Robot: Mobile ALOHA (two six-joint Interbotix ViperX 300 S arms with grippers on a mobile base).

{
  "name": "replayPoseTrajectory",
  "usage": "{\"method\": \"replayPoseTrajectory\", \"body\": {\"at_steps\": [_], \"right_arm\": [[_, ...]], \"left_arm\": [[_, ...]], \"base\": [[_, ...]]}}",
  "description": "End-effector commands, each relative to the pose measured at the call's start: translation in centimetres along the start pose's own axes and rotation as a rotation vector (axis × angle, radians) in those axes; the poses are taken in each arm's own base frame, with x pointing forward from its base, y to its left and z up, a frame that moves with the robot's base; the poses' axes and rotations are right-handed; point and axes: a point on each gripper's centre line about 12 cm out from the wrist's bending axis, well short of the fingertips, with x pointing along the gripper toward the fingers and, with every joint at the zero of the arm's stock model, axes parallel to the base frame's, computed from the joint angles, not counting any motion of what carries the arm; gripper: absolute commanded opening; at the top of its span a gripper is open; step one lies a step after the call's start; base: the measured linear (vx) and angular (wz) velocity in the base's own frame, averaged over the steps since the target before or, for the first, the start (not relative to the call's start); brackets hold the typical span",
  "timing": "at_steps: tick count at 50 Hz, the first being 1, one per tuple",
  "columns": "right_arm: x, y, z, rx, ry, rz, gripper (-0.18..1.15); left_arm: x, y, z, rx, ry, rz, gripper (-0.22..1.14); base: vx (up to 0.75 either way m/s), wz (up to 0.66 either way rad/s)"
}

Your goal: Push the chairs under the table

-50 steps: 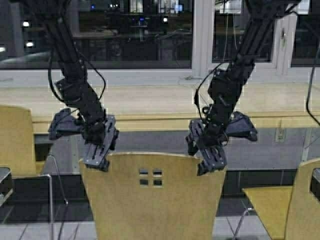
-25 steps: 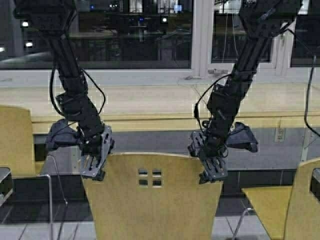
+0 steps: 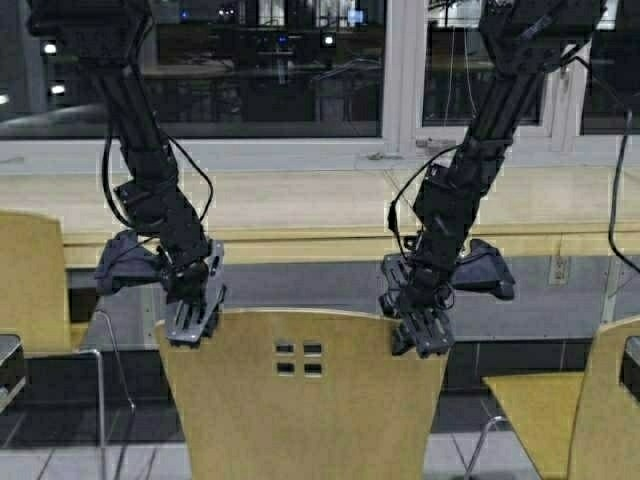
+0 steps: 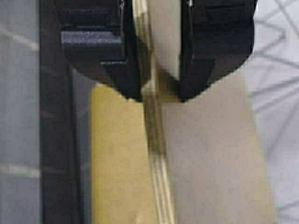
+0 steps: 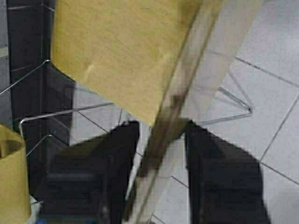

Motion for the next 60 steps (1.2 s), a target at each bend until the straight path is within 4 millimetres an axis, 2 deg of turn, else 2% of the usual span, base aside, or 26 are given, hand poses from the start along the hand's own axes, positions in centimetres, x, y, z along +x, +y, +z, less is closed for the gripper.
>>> {"method": "replayPoseTrajectory", "body": {"at_steps": [1, 40, 50, 60], "right_arm": [[-0.5, 0.9, -0.2, -0.022, 0.001, 0.02, 0.3], [-0.7, 1.1, 0.2, -0.026, -0.003, 0.023, 0.3], [-1.1, 0.5, 0.2, -0.031, -0.003, 0.007, 0.3], [-1.5, 0.5, 1.0, -0.02, -0.013, 0.006, 0.3]], "left_arm": [[0.3, 0.5, 0.0, 0.009, 0.001, 0.01, 0.31], [0.7, 0.8, -0.5, 0.03, 0.015, 0.014, 0.31], [0.8, 0.8, -1.0, 0.048, 0.029, 0.011, 0.31], [0.6, 0.7, -1.0, 0.053, 0.035, 0.013, 0.31]], "base": [[0.0, 0.0], [0.12, 0.06], [0.21, 0.05], [0.24, 0.0]]}}
